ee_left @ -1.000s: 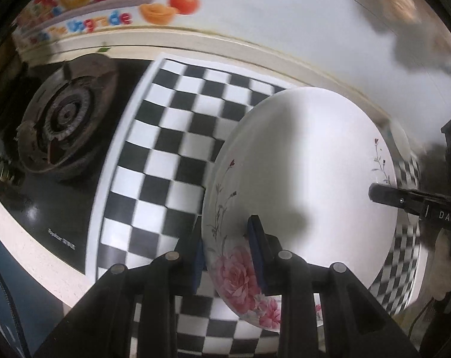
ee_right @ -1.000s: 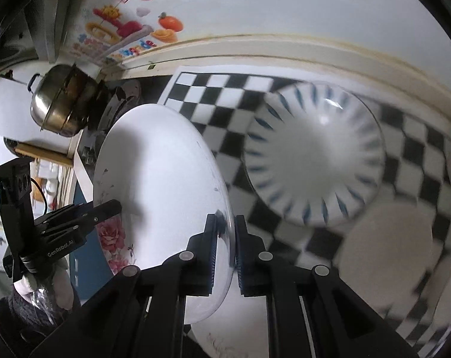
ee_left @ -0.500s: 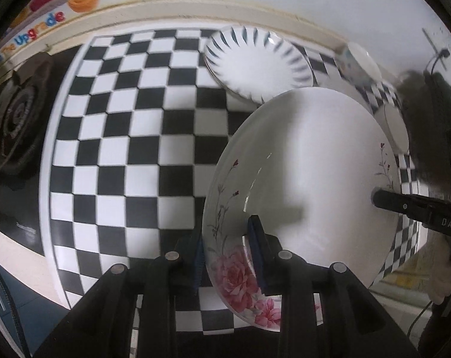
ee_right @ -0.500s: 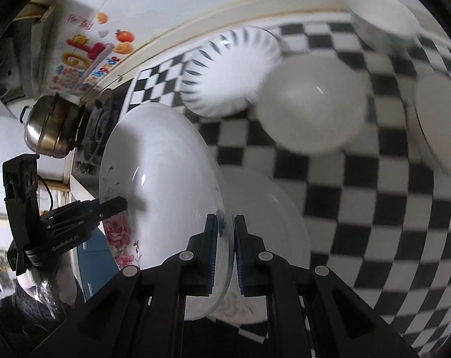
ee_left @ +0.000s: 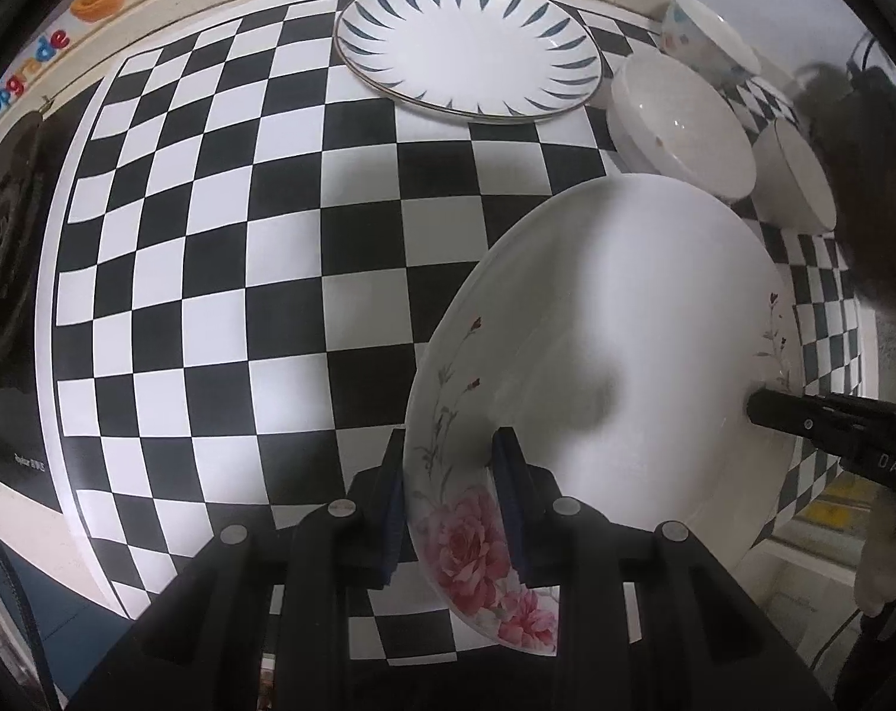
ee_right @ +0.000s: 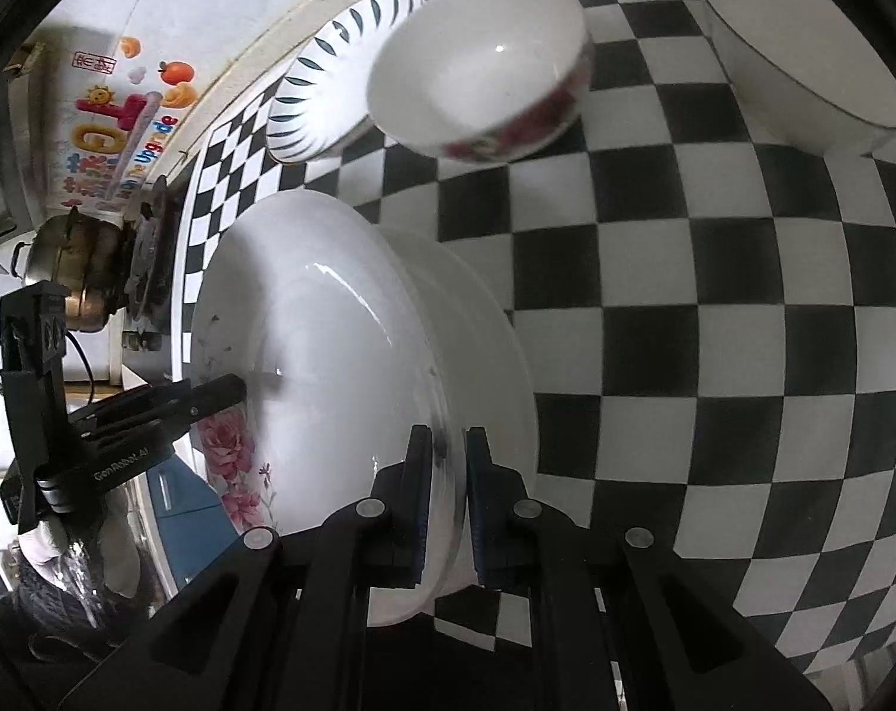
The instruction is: Organize plates and bowls
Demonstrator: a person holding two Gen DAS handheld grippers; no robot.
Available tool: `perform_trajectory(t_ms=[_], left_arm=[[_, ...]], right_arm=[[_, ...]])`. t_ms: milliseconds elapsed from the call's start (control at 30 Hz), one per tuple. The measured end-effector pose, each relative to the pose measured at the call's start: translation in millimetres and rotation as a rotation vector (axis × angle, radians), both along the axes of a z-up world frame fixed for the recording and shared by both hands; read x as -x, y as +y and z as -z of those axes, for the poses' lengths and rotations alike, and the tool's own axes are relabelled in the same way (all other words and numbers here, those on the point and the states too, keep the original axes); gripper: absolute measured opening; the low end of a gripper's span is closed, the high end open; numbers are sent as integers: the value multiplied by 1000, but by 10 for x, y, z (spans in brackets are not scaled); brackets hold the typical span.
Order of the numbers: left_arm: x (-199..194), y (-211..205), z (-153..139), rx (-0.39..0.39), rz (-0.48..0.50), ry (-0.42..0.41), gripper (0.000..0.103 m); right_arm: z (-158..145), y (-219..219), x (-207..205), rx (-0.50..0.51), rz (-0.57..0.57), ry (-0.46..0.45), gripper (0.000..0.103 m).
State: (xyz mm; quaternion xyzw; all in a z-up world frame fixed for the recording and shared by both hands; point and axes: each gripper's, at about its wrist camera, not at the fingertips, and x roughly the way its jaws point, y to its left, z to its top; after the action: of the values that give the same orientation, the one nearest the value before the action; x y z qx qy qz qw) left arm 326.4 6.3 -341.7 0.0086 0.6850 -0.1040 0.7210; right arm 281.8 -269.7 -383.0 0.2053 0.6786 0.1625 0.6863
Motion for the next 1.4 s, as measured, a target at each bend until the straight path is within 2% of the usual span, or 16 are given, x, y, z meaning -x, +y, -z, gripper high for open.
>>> perform_trajectory(t_ms=[233, 333, 667, 933, 1067, 1233, 1400], left_arm=[[-8, -90, 177, -54, 21, 32, 25], [-1, -123, 181, -79, 32, 16, 25], [20, -164, 173, -89, 24, 10, 25], [47, -97, 115, -66, -13, 23, 25], [87, -137, -8, -52, -24, 7, 25], [100, -149, -187, -42, -37, -25, 25], [30, -133, -495, -40, -60, -92, 25]], right_arm=[[84, 61, -20, 29, -12, 20, 13], [119, 97, -21, 47, -24, 35, 13], [119, 293, -119, 157, -89, 71, 16], [79, 355, -142, 175, -102, 85, 16], [71, 321, -142, 194, -102, 90, 16], [1, 288, -154, 152, -95, 80, 16], [-291, 281, -249, 138, -92, 18, 16]])
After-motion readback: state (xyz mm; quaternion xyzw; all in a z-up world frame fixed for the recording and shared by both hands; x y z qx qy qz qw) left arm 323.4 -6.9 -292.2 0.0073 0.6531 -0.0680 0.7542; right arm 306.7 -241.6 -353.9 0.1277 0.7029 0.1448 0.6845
